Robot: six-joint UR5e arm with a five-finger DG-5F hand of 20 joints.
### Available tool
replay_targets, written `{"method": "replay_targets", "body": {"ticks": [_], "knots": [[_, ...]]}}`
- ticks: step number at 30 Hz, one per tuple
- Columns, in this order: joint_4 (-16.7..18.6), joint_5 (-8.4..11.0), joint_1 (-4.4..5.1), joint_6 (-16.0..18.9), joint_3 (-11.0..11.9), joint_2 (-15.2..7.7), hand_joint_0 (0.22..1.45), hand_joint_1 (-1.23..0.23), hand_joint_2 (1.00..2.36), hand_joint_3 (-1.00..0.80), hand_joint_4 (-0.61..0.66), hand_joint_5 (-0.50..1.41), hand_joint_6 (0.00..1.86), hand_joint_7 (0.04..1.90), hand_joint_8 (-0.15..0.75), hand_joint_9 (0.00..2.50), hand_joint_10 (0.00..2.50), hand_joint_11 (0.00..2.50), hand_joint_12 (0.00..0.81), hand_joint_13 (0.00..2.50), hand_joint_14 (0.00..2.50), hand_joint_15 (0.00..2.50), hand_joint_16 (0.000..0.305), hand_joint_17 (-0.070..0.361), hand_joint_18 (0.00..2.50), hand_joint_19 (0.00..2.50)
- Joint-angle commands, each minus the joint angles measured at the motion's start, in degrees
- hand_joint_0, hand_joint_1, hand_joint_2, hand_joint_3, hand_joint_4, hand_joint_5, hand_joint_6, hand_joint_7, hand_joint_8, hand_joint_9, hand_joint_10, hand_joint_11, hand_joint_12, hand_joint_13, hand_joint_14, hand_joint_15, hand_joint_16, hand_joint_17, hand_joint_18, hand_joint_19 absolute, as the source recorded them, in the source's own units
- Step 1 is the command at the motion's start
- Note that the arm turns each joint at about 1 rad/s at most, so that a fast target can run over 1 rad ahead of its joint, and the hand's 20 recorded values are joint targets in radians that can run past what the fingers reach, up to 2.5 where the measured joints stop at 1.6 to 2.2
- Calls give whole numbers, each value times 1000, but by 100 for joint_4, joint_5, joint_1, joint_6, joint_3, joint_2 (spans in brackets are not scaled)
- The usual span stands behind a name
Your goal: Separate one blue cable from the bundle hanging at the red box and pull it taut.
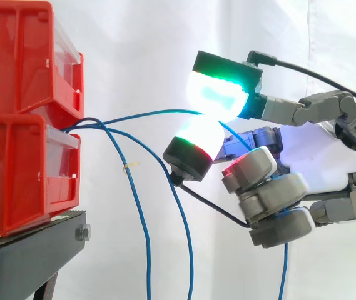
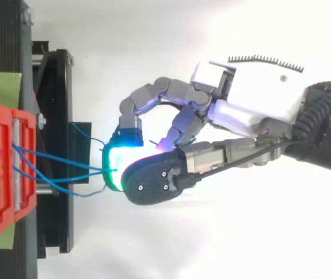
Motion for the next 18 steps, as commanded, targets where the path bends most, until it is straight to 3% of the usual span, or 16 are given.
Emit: {"method": "replay_targets", "body": {"ticks": [1,2,4,6,7,10,18], "knots": [[0,0,0,5,-1,0,803,-641,1000,-500,-109,-214,1006,1110,363,1212,11,1258,304,1084,659,1547,27,61,1065,1675],[0,0,0,5,-1,0,803,-642,1000,-500,-109,-214,1006,1111,365,1214,10,1275,300,1060,814,1496,26,59,1085,1724],[0,0,0,-4,-1,0,804,-641,1000,-500,-106,-213,1006,1107,367,1215,8,1303,320,984,1519,1368,26,58,1156,1947],[0,0,0,-4,-1,0,806,-641,1000,-500,-103,-213,1006,1107,369,1221,9,1312,328,936,1750,1366,28,62,1191,2060],[0,0,0,-4,-1,0,807,-641,1000,-500,-103,-213,1006,1105,367,1231,5,1326,330,886,2024,1336,29,66,1233,2134],[0,0,0,-4,-1,0,809,-641,1000,-499,-102,-213,1007,1097,373,1245,3,1373,340,822,2437,1284,31,69,1206,2062],[0,0,0,-4,-1,0,812,-640,1000,-495,-96,-213,1007,1096,373,1255,1,1376,342,818,2474,1288,31,70,1205,1995]]}}
